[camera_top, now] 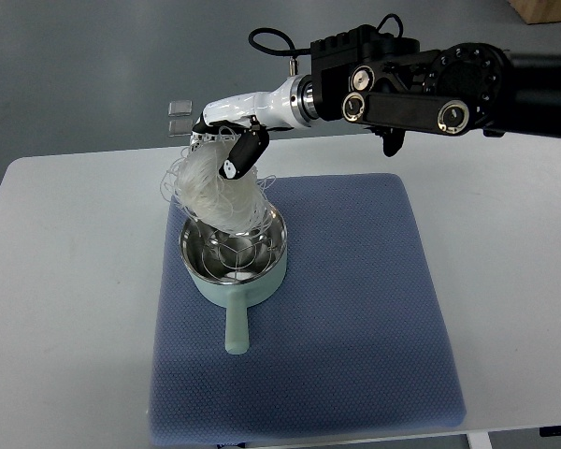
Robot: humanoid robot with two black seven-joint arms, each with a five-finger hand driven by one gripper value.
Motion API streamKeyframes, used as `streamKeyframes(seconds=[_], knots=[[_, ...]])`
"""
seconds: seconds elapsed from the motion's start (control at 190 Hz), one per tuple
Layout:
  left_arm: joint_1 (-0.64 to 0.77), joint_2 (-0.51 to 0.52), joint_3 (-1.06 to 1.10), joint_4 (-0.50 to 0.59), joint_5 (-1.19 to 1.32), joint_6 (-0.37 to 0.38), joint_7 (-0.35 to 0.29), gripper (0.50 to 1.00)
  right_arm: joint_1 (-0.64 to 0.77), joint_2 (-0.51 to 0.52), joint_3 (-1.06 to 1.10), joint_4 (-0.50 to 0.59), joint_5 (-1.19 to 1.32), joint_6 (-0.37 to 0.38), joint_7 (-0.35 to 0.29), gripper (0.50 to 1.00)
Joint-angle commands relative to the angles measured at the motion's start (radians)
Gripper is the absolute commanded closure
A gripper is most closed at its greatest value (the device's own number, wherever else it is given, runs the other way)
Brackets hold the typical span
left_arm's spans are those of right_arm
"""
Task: Put vermicelli into pot with right hand
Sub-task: 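Lift the vermicelli and carry it over the green saucepan, then open the right hand to drop the vermicelli into the saucepan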
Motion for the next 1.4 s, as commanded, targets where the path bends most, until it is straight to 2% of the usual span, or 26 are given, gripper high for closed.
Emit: streamKeyframes(seconds=[0.0,0.406,0.585,0.59,0.595,0.601,0.606,0.611,0.622,0.627,0.632,0.637,0.695,0.748,0.795,0.827,0.985,1.127,1.217,1.396], knots=[[0.000,0.000,0.000,0.000,0.000,0.000,0.000,0.500,-0.025,0.022,0.003,-0.013,0.001,-0.011,0.001,1.000],[0.000,0.000,0.000,0.000,0.000,0.000,0.000,0.500,-0.135,0.106,0.006,-0.083,-0.010,-0.054,0.002,1.000],[0.000,0.000,0.000,0.000,0.000,0.000,0.000,0.500,-0.160,0.111,0.006,-0.096,-0.019,-0.076,0.007,1.000],[0.000,0.000,0.000,0.000,0.000,0.000,0.000,0.500,-0.160,0.111,0.006,-0.096,-0.021,-0.076,0.008,0.945],[0.000,0.000,0.000,0.000,0.000,0.000,0.000,0.500,-0.160,0.111,0.006,-0.096,-0.021,-0.076,0.008,0.944],[0.000,0.000,0.000,0.000,0.000,0.000,0.000,0.500,-0.161,0.111,0.006,-0.096,-0.021,-0.076,0.008,0.882],[0.000,0.000,0.000,0.000,0.000,0.000,0.000,0.500,-0.161,0.111,0.006,-0.096,-0.021,-0.076,0.008,0.881],[0.000,0.000,0.000,0.000,0.000,0.000,0.000,0.500,-0.161,0.111,0.008,-0.096,-0.021,-0.076,0.010,0.826],[0.000,0.000,0.000,0.000,0.000,0.000,0.000,0.500,-0.161,0.111,0.008,-0.096,-0.021,-0.076,0.010,0.826],[0.000,0.000,0.000,0.000,0.000,0.000,0.000,0.500,-0.161,0.111,0.008,-0.096,-0.021,-0.076,0.010,0.783],[0.000,0.000,0.000,0.000,0.000,0.000,0.000,0.500,-0.161,0.111,0.008,-0.096,-0.021,-0.076,0.010,0.783],[0.000,0.000,0.000,0.000,0.000,0.000,0.000,0.500,-0.161,0.111,0.006,-0.096,-0.021,-0.076,0.010,0.759],[0.000,0.000,0.000,0.000,0.000,0.000,0.000,0.500,-0.161,0.111,0.008,-0.096,-0.021,-0.071,0.013,0.730],[0.000,0.000,0.000,0.000,0.000,0.000,0.000,0.500,-0.160,0.111,0.008,-0.097,-0.021,-0.065,0.013,0.681],[0.000,0.000,0.000,0.000,0.000,0.000,0.000,0.500,-0.160,0.109,0.006,-0.097,-0.021,-0.064,0.013,0.605],[0.000,0.000,0.000,0.000,0.000,0.000,0.000,0.500,-0.160,0.108,0.006,-0.097,-0.021,-0.061,0.011,0.579],[0.000,0.000,0.000,0.000,0.000,0.000,0.000,0.500,-0.153,0.063,0.011,-0.096,-0.018,-0.038,0.011,0.572],[0.000,0.000,0.000,0.002,0.000,0.000,0.000,0.500,-0.130,-0.017,0.046,-0.091,-0.007,0.067,0.011,0.572],[0.000,0.000,0.000,0.002,0.000,0.000,0.000,0.500,-0.124,-0.075,0.101,-0.088,-0.006,0.107,0.010,0.572],[0.000,0.000,0.002,0.000,0.000,0.000,0.000,0.500,-0.183,-0.205,0.258,-0.096,0.028,0.099,0.011,0.572]])
